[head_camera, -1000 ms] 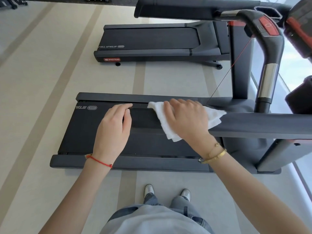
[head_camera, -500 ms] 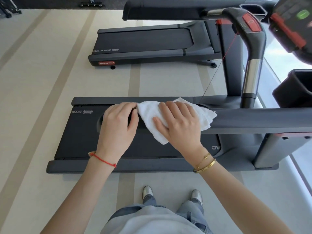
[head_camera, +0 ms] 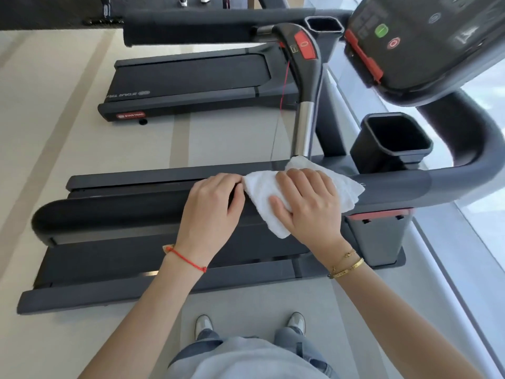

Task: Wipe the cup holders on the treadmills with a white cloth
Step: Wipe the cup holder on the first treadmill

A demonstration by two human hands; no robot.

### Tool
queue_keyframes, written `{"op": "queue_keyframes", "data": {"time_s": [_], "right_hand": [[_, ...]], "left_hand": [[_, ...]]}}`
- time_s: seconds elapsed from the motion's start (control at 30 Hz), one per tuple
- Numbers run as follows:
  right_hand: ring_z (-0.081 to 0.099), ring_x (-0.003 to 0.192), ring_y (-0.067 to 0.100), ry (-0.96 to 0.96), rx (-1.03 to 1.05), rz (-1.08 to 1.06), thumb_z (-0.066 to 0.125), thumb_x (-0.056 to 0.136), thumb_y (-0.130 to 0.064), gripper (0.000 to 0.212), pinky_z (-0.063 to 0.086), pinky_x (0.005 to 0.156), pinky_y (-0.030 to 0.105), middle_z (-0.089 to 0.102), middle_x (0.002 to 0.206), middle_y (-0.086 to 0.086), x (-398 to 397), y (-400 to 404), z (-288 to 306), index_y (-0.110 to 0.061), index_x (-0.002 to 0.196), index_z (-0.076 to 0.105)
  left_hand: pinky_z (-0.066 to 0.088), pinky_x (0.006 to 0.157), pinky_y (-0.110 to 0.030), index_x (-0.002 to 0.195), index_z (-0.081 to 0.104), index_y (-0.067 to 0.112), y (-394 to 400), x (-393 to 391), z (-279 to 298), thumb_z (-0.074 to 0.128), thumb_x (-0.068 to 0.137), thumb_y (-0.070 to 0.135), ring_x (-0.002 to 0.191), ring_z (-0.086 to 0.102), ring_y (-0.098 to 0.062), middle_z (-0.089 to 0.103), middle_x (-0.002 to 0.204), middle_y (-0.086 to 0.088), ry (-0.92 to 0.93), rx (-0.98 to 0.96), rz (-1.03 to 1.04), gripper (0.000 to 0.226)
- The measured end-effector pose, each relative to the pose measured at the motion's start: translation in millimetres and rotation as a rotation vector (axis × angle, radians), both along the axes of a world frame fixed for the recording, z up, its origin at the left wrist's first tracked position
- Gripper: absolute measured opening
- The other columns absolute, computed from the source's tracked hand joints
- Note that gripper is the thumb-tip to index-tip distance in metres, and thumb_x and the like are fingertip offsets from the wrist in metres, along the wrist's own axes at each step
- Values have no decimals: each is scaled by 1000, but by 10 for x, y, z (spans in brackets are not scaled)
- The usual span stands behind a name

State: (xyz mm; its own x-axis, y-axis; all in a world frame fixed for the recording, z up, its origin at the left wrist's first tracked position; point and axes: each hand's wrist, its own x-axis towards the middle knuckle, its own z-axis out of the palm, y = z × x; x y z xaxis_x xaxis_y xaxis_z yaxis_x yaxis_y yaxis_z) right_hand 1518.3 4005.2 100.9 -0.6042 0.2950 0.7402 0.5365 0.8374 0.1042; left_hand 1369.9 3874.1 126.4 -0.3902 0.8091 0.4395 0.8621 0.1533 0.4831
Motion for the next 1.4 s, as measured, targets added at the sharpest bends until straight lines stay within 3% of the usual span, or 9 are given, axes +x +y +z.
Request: {"op": "queue_keyframes", "data": {"time_s": [0.4,0.7,0.87,0.93,1.07,1.17,1.27,1.4], "right_hand": [[59,84,29,-34,-51,-22,47,95,-30,31,44,78,39,66,95,6,1278,1017,67,-9,101,69],[58,87,29,14,-192,195,43,103,-29,36,41,81,36,67,101,10,1649,1262,107,-2,103,67],[47,91,20,275,-521,204,43,99,-26,22,35,86,29,59,102,5,1858,1334,363,-10,110,54],[45,92,18,408,-551,110,42,100,-26,17,36,85,29,52,103,-4,1949,1420,531,-15,110,49],[49,92,22,556,-572,-76,40,103,-28,20,43,84,40,52,98,-5,2064,1746,851,-12,107,52],[50,88,27,418,-571,-179,39,104,-29,22,41,82,42,54,95,0,2006,2038,897,-11,104,51],[50,89,36,113,-583,-286,38,103,-28,24,34,78,42,56,96,12,1806,2277,755,-8,105,51],[51,103,36,-117,-779,-284,41,101,-34,31,32,83,41,59,111,13,1587,2349,605,-8,119,45]], "left_hand": [[51,87,-36,106,72,11,927,1091,10,55,97,12,88,67,-17,73,100,2,4,5,-8,19],[53,86,-37,107,70,9,1307,1602,86,56,95,11,91,67,-18,72,101,-1,-12,-8,3,19],[55,89,-33,114,70,12,1496,1654,192,53,99,15,97,68,-15,72,109,1,-44,-24,10,23],[56,89,-32,116,69,13,1590,1637,251,52,100,17,97,68,-15,71,111,2,-50,-30,21,24],[54,89,-29,122,67,13,1819,1545,334,50,101,21,102,67,-16,71,115,1,-43,-61,24,27],[54,88,-31,124,64,13,2021,1452,383,48,101,22,105,66,-17,69,117,0,-36,-80,23,30],[52,86,-33,128,62,13,2273,1363,412,46,102,26,109,64,-18,67,122,-1,-28,-116,23,32],[50,95,-37,138,53,12,2544,1246,354,43,104,34,119,59,-21,60,135,-3,-52,-245,17,42]]}}
